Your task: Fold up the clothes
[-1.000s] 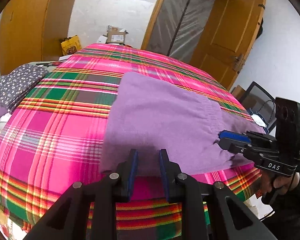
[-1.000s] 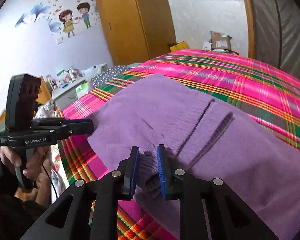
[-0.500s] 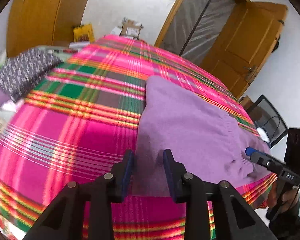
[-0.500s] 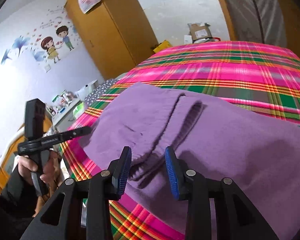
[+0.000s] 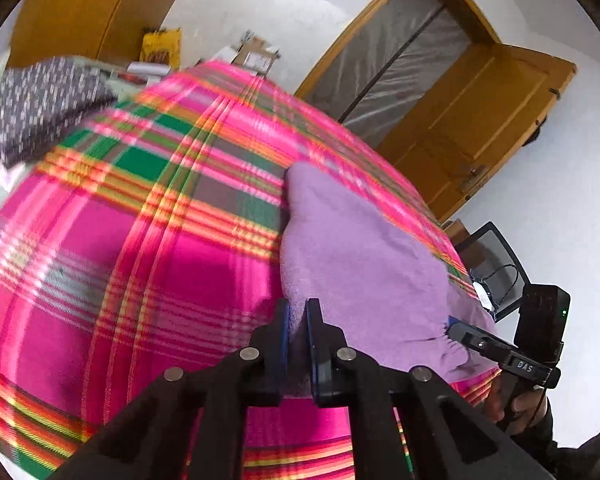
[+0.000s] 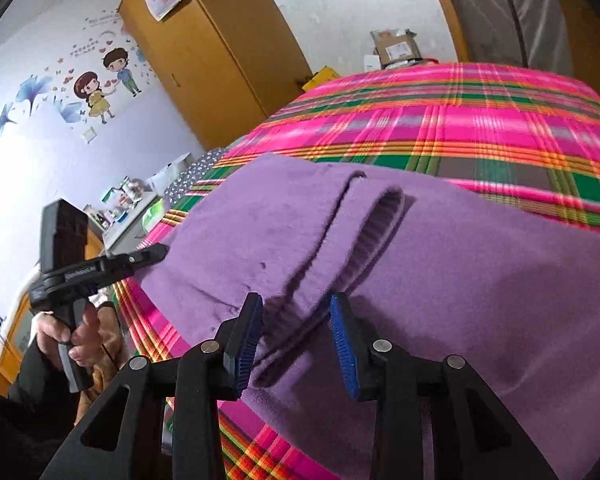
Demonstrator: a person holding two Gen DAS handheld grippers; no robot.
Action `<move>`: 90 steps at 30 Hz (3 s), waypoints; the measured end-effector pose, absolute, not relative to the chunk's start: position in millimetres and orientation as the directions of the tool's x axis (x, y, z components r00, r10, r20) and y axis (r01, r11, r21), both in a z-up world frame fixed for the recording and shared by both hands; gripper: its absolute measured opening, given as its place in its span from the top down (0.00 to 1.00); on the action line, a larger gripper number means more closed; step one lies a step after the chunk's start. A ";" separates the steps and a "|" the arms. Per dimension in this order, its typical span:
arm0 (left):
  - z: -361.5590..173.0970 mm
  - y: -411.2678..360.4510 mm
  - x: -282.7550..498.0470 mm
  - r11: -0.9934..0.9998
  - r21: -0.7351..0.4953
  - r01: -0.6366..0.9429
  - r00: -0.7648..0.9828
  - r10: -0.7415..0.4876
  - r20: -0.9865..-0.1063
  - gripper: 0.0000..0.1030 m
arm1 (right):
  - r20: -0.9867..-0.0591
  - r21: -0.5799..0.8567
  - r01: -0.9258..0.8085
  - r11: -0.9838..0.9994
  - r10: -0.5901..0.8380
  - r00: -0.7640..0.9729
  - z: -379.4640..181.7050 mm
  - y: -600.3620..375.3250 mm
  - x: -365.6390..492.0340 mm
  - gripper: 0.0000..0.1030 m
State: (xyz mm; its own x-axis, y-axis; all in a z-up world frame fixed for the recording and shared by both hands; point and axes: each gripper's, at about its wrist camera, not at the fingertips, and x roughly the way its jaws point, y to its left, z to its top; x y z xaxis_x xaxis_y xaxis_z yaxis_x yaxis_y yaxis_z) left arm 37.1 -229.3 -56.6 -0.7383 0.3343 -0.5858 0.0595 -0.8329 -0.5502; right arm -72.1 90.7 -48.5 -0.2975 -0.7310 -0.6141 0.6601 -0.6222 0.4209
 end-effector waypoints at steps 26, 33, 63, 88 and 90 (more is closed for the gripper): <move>-25.3 -222.2 -81.6 -0.899 -0.431 0.076 -0.668 0.275 -0.692 0.66 | -0.556 0.509 0.573 -0.642 -0.754 -0.351 -35.7 108.4 -104.4 0.62; -35.8 -214.0 -98.1 -0.896 -0.440 0.059 -0.640 0.304 -0.706 0.88 | -0.553 0.524 0.560 -0.641 -0.757 -0.349 -38.6 108.8 -113.7 0.62; -37.0 -229.2 -138.1 -0.847 -0.522 0.101 -0.661 0.335 -0.672 0.87 | -0.533 0.526 0.579 -0.623 -0.772 -0.346 -30.4 113.9 -107.2 0.62; -32.2 -154.3 17.3 -0.955 -0.296 0.037 -0.731 0.176 -0.659 0.87 | -0.548 0.363 0.781 -0.509 -0.794 -0.262 -25.3 87.1 -50.6 0.64; -32.8 -152.9 21.9 -0.963 -0.263 0.058 -0.737 0.136 -0.662 0.87 | -0.580 0.327 0.790 -0.518 -0.770 -0.265 -30.1 81.2 -47.2 0.67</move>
State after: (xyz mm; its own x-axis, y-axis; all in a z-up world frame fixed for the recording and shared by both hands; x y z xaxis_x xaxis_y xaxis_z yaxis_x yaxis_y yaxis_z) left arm 21.9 -152.9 -32.8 -0.7369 0.1362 -0.6621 0.0583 -0.9630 -0.2630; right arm -47.2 81.2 -30.1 -0.2653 -0.7705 -0.5796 0.7903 -0.5182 0.3271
